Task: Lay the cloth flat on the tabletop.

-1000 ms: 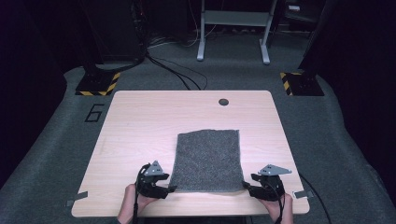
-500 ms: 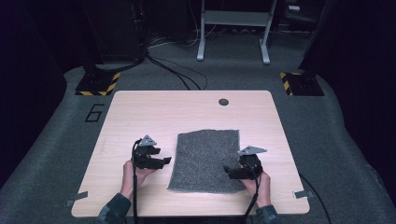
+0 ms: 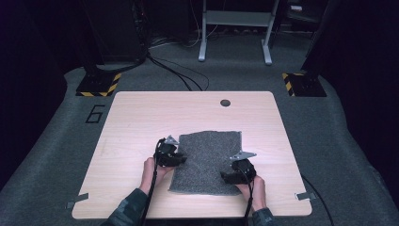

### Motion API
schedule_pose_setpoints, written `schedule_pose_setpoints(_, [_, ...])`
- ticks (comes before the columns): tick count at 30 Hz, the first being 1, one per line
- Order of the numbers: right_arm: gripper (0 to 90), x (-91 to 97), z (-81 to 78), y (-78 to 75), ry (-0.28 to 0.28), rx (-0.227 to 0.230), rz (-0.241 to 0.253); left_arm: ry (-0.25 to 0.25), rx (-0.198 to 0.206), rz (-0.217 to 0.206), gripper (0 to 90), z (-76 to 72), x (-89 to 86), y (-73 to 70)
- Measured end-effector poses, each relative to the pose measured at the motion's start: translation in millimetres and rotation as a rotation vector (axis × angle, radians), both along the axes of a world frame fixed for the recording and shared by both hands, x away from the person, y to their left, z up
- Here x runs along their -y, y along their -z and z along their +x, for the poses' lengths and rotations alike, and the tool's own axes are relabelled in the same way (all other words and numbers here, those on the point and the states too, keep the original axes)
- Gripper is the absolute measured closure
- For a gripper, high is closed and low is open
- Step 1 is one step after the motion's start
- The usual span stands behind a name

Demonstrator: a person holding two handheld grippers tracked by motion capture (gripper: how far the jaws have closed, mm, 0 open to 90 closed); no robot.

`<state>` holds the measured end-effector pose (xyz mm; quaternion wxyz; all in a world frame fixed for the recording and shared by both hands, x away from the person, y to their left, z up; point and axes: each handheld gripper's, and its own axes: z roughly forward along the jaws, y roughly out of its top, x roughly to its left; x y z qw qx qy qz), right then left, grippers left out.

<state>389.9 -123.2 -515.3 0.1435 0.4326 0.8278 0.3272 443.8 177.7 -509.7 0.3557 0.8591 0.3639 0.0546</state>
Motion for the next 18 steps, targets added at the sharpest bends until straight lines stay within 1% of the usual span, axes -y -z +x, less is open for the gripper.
schedule_pose_setpoints(2, [32.6, 0.5, -4.0, -0.3, -0.005, 0.005, -0.008, 0.005, 0.012, 0.003, 79.8, -6.6, 0.2, 2.3])
schedule_pose_setpoints(4, [35.4, 1.3, -9.4, -0.8, -0.019, 0.005, -0.012, 0.014, 0.014, -0.002, 83.0, -14.8, -1.5, 2.9])
schedule_pose_setpoints(5, [36.3, 1.8, -12.4, -0.8, -0.028, 0.006, -0.015, 0.011, 0.005, -0.01, 83.2, -19.7, -2.6, 3.3])
schedule_pose_setpoints(6, [37.0, 2.1, -15.7, -0.6, -0.031, 0.007, -0.011, 0.022, 0.002, -0.006, 83.3, -24.4, -4.5, 2.8])
schedule_pose_setpoints(7, [37.4, 2.7, -18.7, -0.9, -0.042, 0.001, -0.006, 0.018, 0.002, -0.008, 83.3, -30.2, -5.2, 3.1])
schedule_pose_setpoints(10, [37.9, 4.1, -25.7, -2.2, -0.077, -0.015, -0.006, 0.047, -0.003, 0.001, 82.2, -45.0, -8.6, 2.1])
schedule_pose_setpoints(11, [37.9, 4.0, -27.6, -2.9, -0.085, -0.027, -0.005, 0.064, -0.015, 0.006, 80.2, -48.6, -9.9, 1.1])
schedule_pose_setpoints(12, [38.2, 3.7, -29.0, -3.3, -0.089, -0.029, 0.002, 0.067, -0.021, -0.005, 75.8, -51.1, -10.8, 0.1])
schedule_pose_setpoints(13, [38.2, 4.4, -29.3, -4.4, -0.104, -0.036, -0.001, 0.059, -0.029, -0.016, 69.5, -52.3, -12.3, -2.0])
schedule_pose_setpoints(14, [38.1, 6.0, -29.9, -6.5, -0.099, -0.034, 0.015, 0.046, -0.007, -0.027, 65.9, -51.5, -15.1, -5.0])
schedule_pose_setpoints(15, [38.2, 8.8, -28.5, -8.9, -0.092, -0.015, 0.033, 0.025, 0.002, -0.042, 64.9, -49.2, -18.4, -8.8])
schedule_pose_setpoints(16, [38.3, 11.3, -26.7, -11.7, -0.076, -0.002, 0.048, -0.004, 0.007, -0.061, 61.4, -44.5, -22.4, -12.7])
schedule_pose_setpoints(17, [38.3, 12.9, -24.5, -14.5, -0.055, 0.0, 0.056, -0.038, 0.013, -0.079, 57.7, -39.1, -26.4, -16.1])
schedule_pose_setpoints(18, [38.3, 14.6, -20.9, -16.2, -0.04, 0.011, 0.059, -0.072, 0.025, -0.093, 58.2, -33.3, -30.3, -19.3])
